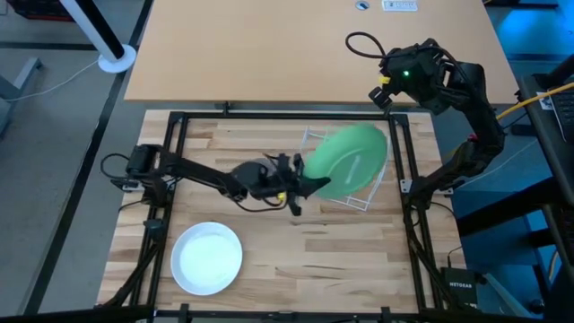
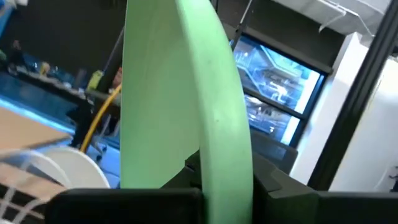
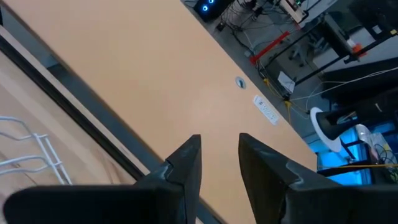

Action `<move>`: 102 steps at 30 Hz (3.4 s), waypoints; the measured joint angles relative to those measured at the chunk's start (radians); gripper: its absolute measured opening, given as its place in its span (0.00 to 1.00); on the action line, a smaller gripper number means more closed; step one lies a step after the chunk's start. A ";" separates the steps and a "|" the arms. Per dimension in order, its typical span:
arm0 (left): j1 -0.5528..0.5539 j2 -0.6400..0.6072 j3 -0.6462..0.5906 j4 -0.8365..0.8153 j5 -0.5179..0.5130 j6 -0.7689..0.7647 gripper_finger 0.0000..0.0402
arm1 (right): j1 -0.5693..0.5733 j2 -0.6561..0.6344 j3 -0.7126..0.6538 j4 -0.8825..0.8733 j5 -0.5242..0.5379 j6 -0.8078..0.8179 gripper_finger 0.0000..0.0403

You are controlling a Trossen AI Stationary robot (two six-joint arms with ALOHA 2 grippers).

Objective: Sort dishes
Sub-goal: Put the green plate in the dish rack

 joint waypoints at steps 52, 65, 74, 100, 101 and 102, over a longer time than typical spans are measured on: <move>0.154 0.107 0.209 -0.303 -0.149 -0.162 0.08 | 0.000 -0.393 -0.462 -0.015 -0.398 0.430 0.27; 0.164 0.107 0.209 -0.312 -0.148 -0.157 0.09 | 0.000 -0.709 -1.195 0.214 -0.492 0.644 0.27; 0.163 0.107 0.209 -0.352 -0.147 -0.164 0.08 | 0.000 -0.688 -1.367 0.416 -0.499 0.642 0.27; 0.219 0.217 0.208 -0.389 -0.159 -0.193 0.13 | -0.023 -0.466 -1.387 0.659 -0.299 0.569 0.27; 0.219 0.217 0.208 -0.395 -0.159 -0.181 0.13 | -0.030 -0.462 -1.387 0.666 -0.298 0.558 0.27; 0.219 0.217 0.208 -0.395 -0.159 -0.168 0.13 | -0.037 -0.461 -1.387 0.673 -0.299 0.553 0.27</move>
